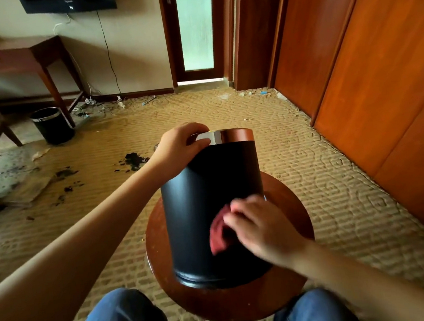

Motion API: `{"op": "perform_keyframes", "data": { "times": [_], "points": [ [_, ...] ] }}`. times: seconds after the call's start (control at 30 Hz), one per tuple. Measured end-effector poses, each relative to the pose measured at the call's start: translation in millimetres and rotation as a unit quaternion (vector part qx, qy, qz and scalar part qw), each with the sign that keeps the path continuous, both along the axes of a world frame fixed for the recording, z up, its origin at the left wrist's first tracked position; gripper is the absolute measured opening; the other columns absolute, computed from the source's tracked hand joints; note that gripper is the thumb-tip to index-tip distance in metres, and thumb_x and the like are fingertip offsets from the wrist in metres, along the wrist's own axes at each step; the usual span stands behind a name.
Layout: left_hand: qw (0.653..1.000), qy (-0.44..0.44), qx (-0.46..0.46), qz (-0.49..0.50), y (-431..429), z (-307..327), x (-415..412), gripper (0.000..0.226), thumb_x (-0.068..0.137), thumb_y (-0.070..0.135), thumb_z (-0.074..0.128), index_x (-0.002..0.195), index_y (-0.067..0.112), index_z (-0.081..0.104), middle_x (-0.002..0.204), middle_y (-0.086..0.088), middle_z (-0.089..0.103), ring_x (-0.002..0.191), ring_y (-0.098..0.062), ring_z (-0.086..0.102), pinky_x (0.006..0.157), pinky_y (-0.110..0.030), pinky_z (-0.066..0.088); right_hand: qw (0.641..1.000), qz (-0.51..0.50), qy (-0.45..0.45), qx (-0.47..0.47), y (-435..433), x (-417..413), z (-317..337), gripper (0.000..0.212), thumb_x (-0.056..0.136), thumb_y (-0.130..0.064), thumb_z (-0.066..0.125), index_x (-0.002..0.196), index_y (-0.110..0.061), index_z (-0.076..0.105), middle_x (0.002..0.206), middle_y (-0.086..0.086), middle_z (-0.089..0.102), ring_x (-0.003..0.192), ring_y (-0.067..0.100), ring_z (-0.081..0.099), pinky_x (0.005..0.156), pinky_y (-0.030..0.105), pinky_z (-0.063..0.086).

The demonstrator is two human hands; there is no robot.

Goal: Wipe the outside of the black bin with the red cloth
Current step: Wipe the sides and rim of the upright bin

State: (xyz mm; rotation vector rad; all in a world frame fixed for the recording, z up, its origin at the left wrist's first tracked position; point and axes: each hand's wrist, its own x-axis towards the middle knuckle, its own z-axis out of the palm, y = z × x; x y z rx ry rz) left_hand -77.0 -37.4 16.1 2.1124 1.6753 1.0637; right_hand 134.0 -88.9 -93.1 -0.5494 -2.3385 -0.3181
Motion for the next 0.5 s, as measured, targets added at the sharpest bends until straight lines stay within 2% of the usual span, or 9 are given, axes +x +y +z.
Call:
{"op": "perform_keyframes", "data": {
  "times": [0.07,0.17,0.23,0.3,0.4,0.47,0.5],
  "points": [
    [1.0,0.003,-0.005,-0.012,-1.2,1.9,-3.4,0.022,0.088,0.01,0.066,0.11,0.005,0.067,0.104,-0.008,0.065,0.095,-0.022,0.059,0.087,-0.028,0.043,0.995,-0.066,0.071,-0.001,34.0,-21.6,40.6,0.027,0.079,-0.004,0.056,0.104,-0.011,0.06,0.105,0.011,0.057,0.083,0.033,0.055,0.073,0.04,0.046],
    [0.999,0.007,-0.033,-0.021,1.9,6.3,-13.0,0.021,0.089,0.011,0.065,0.109,0.007,0.066,0.109,-0.01,0.065,0.101,-0.024,0.06,0.094,-0.036,0.045,0.976,-0.137,0.153,-0.067,59.1,-40.1,75.9,0.023,0.081,-0.002,0.056,0.102,-0.008,0.064,0.104,0.012,0.056,0.091,0.032,0.051,0.077,0.04,0.045],
    [0.999,-0.003,-0.053,-0.011,7.6,7.4,-16.8,0.023,0.089,0.014,0.066,0.111,0.011,0.065,0.113,-0.008,0.063,0.102,-0.021,0.06,0.093,-0.029,0.045,0.982,-0.136,0.121,-0.045,43.7,-37.6,52.2,0.022,0.079,-0.002,0.056,0.097,-0.011,0.064,0.1,0.012,0.059,0.086,0.032,0.052,0.074,0.042,0.047],
    [0.998,-0.01,-0.05,0.026,12.0,4.9,-16.0,0.027,0.087,0.023,0.069,0.112,0.014,0.065,0.11,-0.003,0.059,0.094,-0.014,0.056,0.086,-0.021,0.04,0.993,-0.085,0.066,-0.05,6.2,-20.0,6.6,0.021,0.078,-0.004,0.052,0.095,-0.014,0.059,0.099,0.009,0.057,0.083,0.031,0.054,0.069,0.042,0.049],
    [0.997,-0.003,-0.026,0.076,12.6,-2.5,-14.1,0.029,0.083,0.036,0.071,0.108,0.021,0.064,0.101,0.004,0.053,0.091,-0.012,0.05,0.095,-0.037,0.041,0.997,-0.028,-0.011,-0.069,-39.4,11.4,-40.3,0.019,0.079,-0.005,0.052,0.095,-0.013,0.058,0.104,0.006,0.051,0.089,0.025,0.052,0.069,0.038,0.052],
    [0.997,0.004,-0.013,0.072,9.0,-6.1,-12.8,0.023,0.083,0.037,0.071,0.101,0.027,0.061,0.096,0.005,0.051,0.09,-0.014,0.05,0.096,-0.045,0.041,0.998,-0.024,-0.016,-0.053,-30.0,13.4,-33.1,0.022,0.079,-0.002,0.052,0.097,-0.013,0.057,0.103,0.008,0.053,0.089,0.025,0.053,0.07,0.037,0.053],
    [0.998,0.004,-0.005,0.065,6.7,-7.0,-12.5,0.022,0.082,0.036,0.071,0.099,0.028,0.06,0.094,0.006,0.051,0.089,-0.014,0.049,0.094,-0.043,0.042,0.998,-0.037,-0.003,-0.045,-16.3,7.6,-20.2,0.025,0.077,0.0,0.052,0.098,-0.012,0.057,0.102,0.01,0.056,0.088,0.028,0.054,0.07,0.038,0.052]
  ]
}}
